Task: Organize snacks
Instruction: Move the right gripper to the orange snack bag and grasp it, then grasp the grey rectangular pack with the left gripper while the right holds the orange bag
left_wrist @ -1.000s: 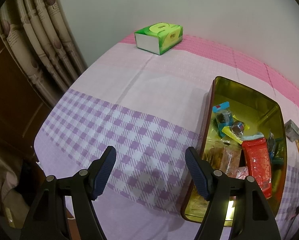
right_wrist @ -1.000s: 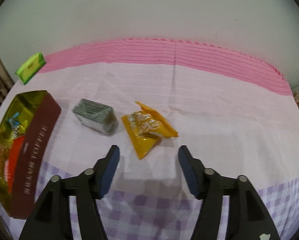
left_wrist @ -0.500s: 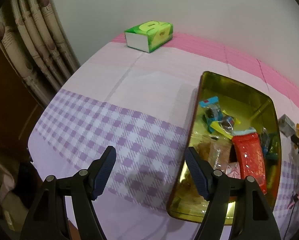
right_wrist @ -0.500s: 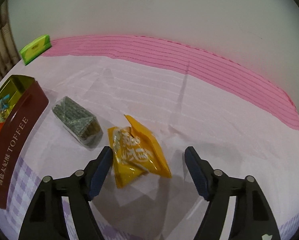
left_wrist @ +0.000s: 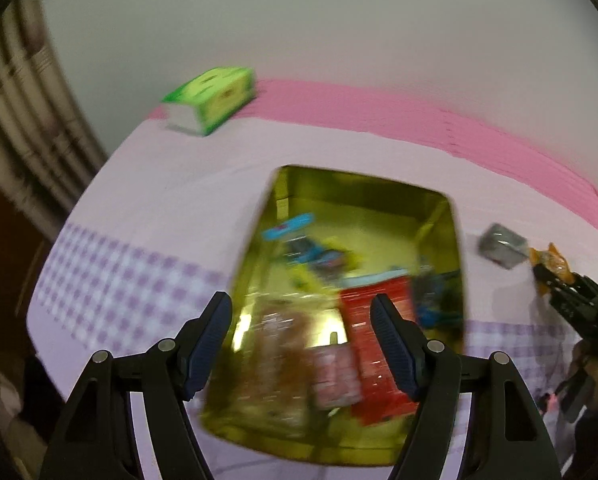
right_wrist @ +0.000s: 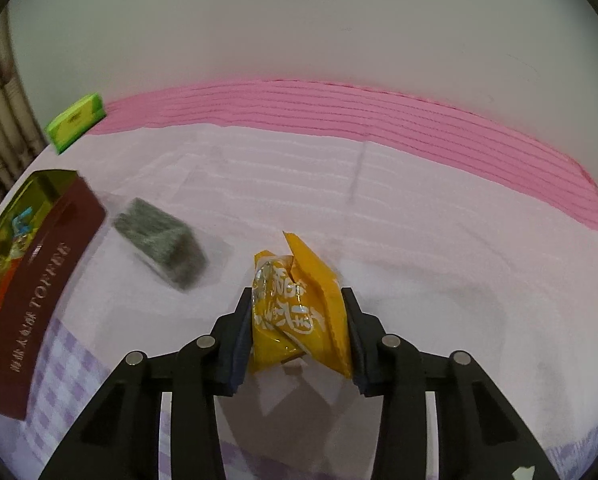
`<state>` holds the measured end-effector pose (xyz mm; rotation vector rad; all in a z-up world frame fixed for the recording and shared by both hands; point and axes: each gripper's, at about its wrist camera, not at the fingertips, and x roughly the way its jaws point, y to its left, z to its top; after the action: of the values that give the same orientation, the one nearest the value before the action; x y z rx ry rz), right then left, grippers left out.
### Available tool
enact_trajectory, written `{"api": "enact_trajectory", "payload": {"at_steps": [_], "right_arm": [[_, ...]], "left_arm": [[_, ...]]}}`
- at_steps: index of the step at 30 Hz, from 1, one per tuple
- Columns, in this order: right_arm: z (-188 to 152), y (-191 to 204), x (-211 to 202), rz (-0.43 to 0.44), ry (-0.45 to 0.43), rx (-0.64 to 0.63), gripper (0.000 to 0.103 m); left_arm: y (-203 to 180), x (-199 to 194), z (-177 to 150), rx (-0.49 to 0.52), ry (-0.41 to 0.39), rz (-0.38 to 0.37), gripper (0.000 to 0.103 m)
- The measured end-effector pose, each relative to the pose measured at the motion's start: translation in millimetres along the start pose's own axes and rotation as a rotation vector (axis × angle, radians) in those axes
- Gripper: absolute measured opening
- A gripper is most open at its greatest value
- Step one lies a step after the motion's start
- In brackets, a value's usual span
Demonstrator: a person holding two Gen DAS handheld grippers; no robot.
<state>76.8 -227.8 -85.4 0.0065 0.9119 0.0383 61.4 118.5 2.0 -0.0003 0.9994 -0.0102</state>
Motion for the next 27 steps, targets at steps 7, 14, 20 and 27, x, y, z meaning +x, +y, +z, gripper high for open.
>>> {"api": "enact_trajectory", "payload": {"at_steps": [7, 14, 20, 27], "right_arm": [[-10.3, -41.8, -9.8, -0.127, -0.008, 0.086, 0.037], [-20.2, -78.5, -18.4, -0.225, -0.011, 0.142, 0.037], [-22.2, -87.1, -18.3, -0.210, -0.016, 0.162, 0.037], [-28.2, -93.4, -18.1, -0.197, -0.025, 0.185, 0.037]], "left_arm": [[-75.6, 4.5, 11.5, 0.124, -0.007, -0.090, 0.072], [-134.6, 11.0, 16.0, 0.209, -0.021, -0.155, 0.072], [-163.8, 18.6, 18.1, 0.246, -0.023, -0.186, 0.073], [-177.4, 33.1, 19.5, 0.259, -0.002, -0.194, 0.074]]}}
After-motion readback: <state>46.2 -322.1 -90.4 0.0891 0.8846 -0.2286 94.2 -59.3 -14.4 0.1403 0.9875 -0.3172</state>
